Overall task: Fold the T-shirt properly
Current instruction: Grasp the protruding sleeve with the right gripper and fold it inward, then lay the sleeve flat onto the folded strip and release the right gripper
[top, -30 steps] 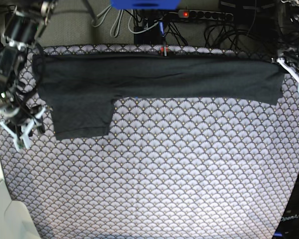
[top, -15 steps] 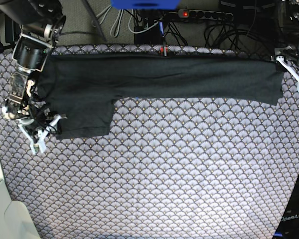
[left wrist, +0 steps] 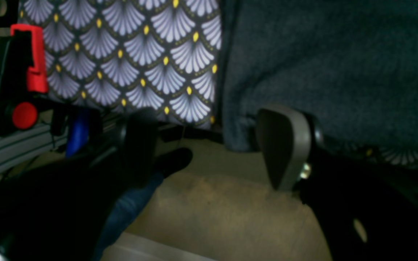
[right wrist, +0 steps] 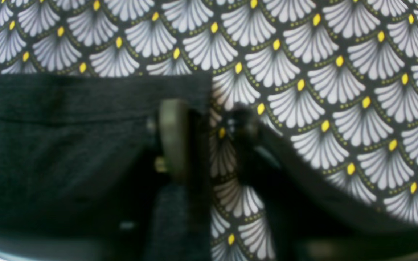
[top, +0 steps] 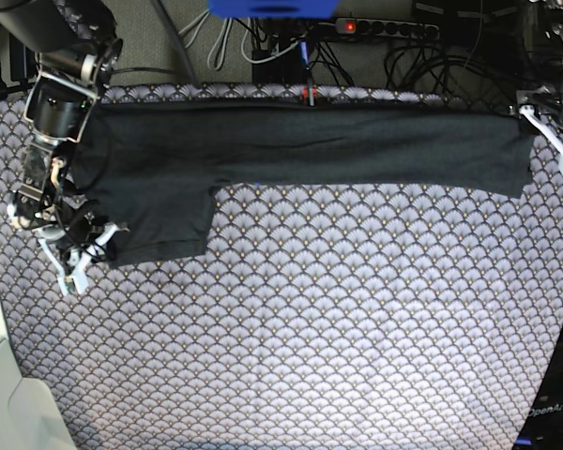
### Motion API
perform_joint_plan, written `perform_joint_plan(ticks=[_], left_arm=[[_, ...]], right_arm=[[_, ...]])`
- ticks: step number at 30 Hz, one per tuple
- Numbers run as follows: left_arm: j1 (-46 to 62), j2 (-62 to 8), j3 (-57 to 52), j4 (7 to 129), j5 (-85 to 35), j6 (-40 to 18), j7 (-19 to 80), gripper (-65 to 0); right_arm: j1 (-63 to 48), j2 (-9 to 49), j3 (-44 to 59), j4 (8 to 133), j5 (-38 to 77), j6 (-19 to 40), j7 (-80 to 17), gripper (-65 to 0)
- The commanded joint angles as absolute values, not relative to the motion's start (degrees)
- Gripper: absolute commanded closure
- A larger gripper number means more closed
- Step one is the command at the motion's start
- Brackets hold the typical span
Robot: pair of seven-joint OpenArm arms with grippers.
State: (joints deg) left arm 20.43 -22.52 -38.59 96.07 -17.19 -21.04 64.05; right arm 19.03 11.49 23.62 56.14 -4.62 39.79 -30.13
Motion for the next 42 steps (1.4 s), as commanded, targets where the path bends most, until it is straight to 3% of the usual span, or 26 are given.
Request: perform_joint_plan(ticks=[1, 2, 3, 7, 21, 29, 42], left_arm=[[20.18, -23.6, -39.08, 97.01, -17.19, -20.79, 63.08, -45.0], [20.18, -23.6, -39.08, 96.92, -17.19, -20.79, 63.08, -45.0], [20.18, -23.6, -39.08, 96.92, -17.19, -20.79, 62.99, -45.0], [20.18, -23.6, -39.08, 96.92, -17.1, -20.79, 62.99, -45.0], [20.18, -23.6, -39.08, 96.57, -17.1, -20.79, 62.73, -45.0], [20.18, -23.6, -39.08, 96.57, -17.1, -20.79, 62.64, -45.0], [20.18, -23.6, -39.08, 96.57, -17.1, -20.79, 62.64, -45.0]], right_arm=[[19.74, 12.18, 23.52, 56.66, -4.7, 40.0, -30.9, -5.2], [19.74, 12.18, 23.52, 56.66, -4.7, 40.0, -30.9, -0.4], [19.65, 12.18, 23.52, 56.66, -4.7, 40.0, -30.99, 0.0], [17.27, 12.18, 23.52, 60.7, -4.62, 40.0, -30.9, 0.0], [0.92, 7.78, 23.87, 94.29, -4.26, 40.0, -31.52, 0.0], [-11.91, 7.25, 24.04, 109.67, 3.82, 40.0, -31.52, 0.0], [-20.44, 7.69, 30.55, 114.33, 12.18, 40.0, -31.43, 0.0]])
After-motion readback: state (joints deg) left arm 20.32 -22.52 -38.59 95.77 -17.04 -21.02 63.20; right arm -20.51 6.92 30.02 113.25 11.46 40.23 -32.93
